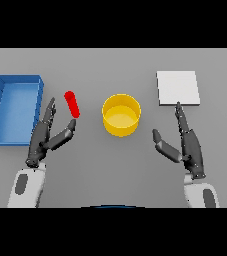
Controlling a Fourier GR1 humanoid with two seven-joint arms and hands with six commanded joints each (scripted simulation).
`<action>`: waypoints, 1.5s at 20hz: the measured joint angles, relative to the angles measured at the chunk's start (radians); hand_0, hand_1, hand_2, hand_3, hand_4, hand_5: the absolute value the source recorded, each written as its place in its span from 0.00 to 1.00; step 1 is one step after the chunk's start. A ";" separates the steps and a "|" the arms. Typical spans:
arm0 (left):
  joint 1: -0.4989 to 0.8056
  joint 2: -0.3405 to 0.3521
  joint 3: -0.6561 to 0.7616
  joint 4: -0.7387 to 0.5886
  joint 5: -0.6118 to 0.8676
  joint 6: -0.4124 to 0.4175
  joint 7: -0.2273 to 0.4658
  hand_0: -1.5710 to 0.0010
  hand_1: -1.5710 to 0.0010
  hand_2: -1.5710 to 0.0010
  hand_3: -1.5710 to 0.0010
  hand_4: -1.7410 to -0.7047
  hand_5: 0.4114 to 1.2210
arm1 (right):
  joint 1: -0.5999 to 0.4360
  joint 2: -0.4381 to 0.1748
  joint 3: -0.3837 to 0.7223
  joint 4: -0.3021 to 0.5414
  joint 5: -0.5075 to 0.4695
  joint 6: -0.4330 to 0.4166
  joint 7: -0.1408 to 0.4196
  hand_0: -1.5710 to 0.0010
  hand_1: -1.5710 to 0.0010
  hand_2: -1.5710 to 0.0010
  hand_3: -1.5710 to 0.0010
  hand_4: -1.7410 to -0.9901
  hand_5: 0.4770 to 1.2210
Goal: Pick up the red beaker and tilt it to pour out 1 green nut into yellow bowl. Pick up the yellow bowl and place it on the metallic measuring scale.
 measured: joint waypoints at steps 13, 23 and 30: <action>-0.328 -0.011 0.106 0.452 -0.004 0.061 -0.131 1.00 1.00 1.00 1.00 0.50 0.29 | -0.024 -0.014 -0.024 0.025 -0.028 0.015 0.007 1.00 1.00 1.00 1.00 0.66 0.27; -0.501 -0.020 0.141 0.678 -0.041 0.128 -0.222 1.00 0.98 0.97 1.00 0.43 0.38 | -0.002 -0.011 -0.020 -0.002 -0.036 0.021 0.002 1.00 1.00 1.00 1.00 0.64 0.29; -0.549 -0.062 0.182 0.774 -0.034 0.172 -0.388 0.26 0.25 0.25 0.37 0.14 0.82 | -0.011 -0.009 -0.013 0.002 -0.018 0.012 0.007 1.00 1.00 1.00 1.00 0.68 0.28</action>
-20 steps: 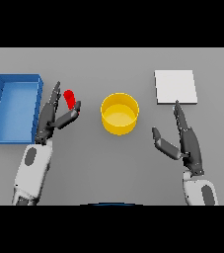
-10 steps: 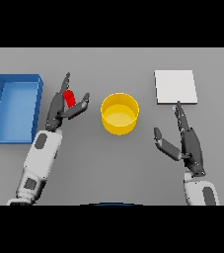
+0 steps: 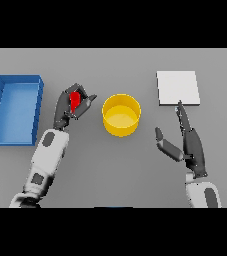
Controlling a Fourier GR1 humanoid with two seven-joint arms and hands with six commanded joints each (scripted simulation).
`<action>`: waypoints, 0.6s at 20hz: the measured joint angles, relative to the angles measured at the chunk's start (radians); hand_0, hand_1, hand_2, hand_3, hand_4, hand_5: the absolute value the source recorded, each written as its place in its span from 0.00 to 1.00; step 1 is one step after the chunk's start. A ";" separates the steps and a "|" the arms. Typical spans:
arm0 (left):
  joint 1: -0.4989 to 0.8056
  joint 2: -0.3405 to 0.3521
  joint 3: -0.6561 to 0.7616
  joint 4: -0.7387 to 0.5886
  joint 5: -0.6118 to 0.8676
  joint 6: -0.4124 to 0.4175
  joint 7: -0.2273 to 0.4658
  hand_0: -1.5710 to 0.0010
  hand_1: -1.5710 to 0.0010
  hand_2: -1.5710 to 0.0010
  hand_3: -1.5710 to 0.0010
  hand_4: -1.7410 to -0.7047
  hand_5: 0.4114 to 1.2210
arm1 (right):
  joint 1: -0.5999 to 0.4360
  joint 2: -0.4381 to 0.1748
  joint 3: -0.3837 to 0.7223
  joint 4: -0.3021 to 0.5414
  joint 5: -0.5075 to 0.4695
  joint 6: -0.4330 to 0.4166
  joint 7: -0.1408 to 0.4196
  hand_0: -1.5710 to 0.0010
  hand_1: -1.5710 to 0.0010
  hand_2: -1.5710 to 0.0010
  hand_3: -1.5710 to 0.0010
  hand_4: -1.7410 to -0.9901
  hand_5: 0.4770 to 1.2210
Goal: Pick up the red beaker and tilt it to pour out 1 green nut into yellow bowl. Pick up the yellow bowl and place it on the metallic measuring scale.
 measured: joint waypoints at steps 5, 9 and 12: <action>-0.018 -0.005 0.023 0.009 0.027 0.014 0.024 0.09 0.08 0.08 0.12 0.07 0.89 | 0.000 0.005 0.005 0.016 0.014 -0.007 -0.007 1.00 1.00 1.00 1.00 0.73 0.26; -0.032 0.020 0.006 -0.038 0.016 0.015 0.049 0.03 0.03 0.03 0.05 0.03 0.88 | -0.015 0.000 -0.001 0.027 0.022 -0.017 -0.013 1.00 1.00 1.00 1.00 0.80 0.25; -0.033 0.059 -0.045 -0.104 -0.028 0.001 0.100 0.02 0.02 0.02 0.03 0.01 0.89 | -0.001 -0.011 0.001 0.029 0.049 -0.031 -0.033 1.00 1.00 1.00 1.00 0.84 0.24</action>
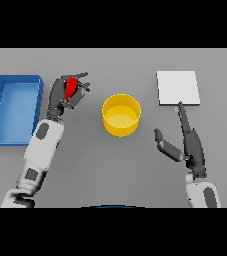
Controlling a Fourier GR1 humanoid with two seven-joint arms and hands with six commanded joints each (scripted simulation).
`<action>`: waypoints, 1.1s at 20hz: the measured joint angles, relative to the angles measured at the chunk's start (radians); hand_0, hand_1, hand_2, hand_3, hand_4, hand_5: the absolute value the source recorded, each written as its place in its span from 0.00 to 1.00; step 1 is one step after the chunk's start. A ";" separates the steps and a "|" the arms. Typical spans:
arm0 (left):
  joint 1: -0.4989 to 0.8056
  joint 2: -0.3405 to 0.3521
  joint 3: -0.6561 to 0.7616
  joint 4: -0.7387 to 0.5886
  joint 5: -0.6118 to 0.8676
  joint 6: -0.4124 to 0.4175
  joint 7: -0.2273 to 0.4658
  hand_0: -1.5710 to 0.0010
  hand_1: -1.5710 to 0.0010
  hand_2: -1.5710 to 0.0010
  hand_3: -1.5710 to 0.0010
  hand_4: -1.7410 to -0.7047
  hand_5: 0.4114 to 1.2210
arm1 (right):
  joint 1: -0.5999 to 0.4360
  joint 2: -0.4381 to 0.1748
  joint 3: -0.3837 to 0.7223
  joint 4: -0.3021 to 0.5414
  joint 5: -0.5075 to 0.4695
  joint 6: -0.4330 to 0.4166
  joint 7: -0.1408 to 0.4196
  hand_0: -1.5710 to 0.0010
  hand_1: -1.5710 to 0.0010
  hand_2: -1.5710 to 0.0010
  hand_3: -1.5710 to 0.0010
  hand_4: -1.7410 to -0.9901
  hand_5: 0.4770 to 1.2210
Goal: Pick up the red beaker and tilt it to pour out 1 green nut into yellow bowl. Pick up the yellow bowl and place it on the metallic measuring scale.
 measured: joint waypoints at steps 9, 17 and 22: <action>-0.025 0.139 -0.255 -0.162 -0.251 -0.095 0.200 0.01 0.01 0.01 0.01 0.01 0.90 | 0.008 -0.008 0.008 -0.014 0.008 0.008 -0.007 1.00 1.00 1.00 1.00 0.86 0.25; -0.196 0.227 -0.503 -0.125 -0.514 -0.244 0.297 0.00 0.00 0.00 0.00 0.00 0.97 | 0.000 0.000 0.018 -0.015 0.011 0.013 -0.008 1.00 1.00 1.00 1.00 0.90 0.29; -0.341 0.243 -0.662 -0.043 -0.653 -0.397 0.294 0.00 0.00 0.00 0.00 0.15 0.99 | 0.002 0.007 0.010 -0.006 -0.008 0.017 -0.012 1.00 1.00 1.00 1.00 0.90 0.27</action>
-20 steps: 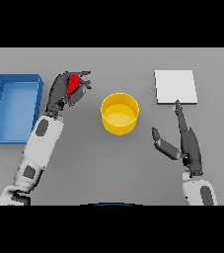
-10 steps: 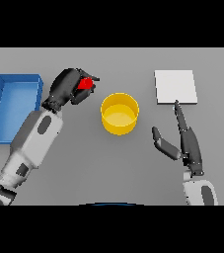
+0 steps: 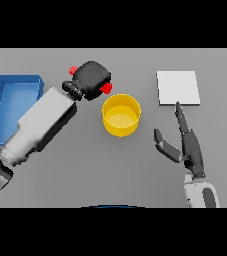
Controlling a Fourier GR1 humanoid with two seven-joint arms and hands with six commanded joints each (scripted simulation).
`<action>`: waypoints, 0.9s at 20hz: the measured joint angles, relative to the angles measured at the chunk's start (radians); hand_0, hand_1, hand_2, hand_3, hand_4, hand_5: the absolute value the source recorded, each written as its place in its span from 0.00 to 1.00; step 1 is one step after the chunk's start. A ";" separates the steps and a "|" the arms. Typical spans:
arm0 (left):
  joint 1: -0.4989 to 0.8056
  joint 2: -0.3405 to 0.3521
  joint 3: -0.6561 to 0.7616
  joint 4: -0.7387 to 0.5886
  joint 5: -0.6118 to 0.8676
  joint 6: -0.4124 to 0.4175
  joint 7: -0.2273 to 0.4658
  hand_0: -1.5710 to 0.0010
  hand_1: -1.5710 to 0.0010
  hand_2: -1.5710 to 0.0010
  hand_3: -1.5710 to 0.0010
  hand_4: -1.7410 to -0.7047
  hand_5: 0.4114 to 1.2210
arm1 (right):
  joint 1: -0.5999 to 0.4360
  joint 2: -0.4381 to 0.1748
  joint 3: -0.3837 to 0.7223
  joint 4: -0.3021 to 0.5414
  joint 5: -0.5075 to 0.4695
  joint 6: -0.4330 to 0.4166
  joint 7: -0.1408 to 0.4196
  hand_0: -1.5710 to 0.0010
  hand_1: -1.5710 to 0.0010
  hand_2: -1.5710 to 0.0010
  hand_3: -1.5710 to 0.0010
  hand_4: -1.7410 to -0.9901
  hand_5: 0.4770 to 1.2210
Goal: Pick up the red beaker and tilt it to pour out 1 green nut into yellow bowl. Pick up the yellow bowl and place it on the metallic measuring scale.
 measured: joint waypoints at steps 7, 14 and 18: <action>-0.136 -0.019 -0.191 0.114 -0.155 -0.088 -0.021 0.00 0.00 0.00 0.00 0.03 1.00 | 0.004 -0.006 0.013 -0.007 0.013 0.011 0.010 1.00 1.00 1.00 1.00 0.89 0.29; -0.209 -0.039 -0.322 0.187 -0.244 -0.089 -0.040 0.00 0.00 0.00 0.00 0.01 1.00 | -0.004 -0.001 0.005 0.012 -0.010 0.020 -0.008 1.00 1.00 1.00 1.00 0.91 0.29; -0.223 -0.044 -0.376 0.170 -0.280 -0.069 -0.012 0.00 0.00 0.00 0.00 0.00 1.00 | -0.015 0.001 -0.002 0.007 -0.017 0.016 0.010 1.00 1.00 1.00 1.00 0.91 0.29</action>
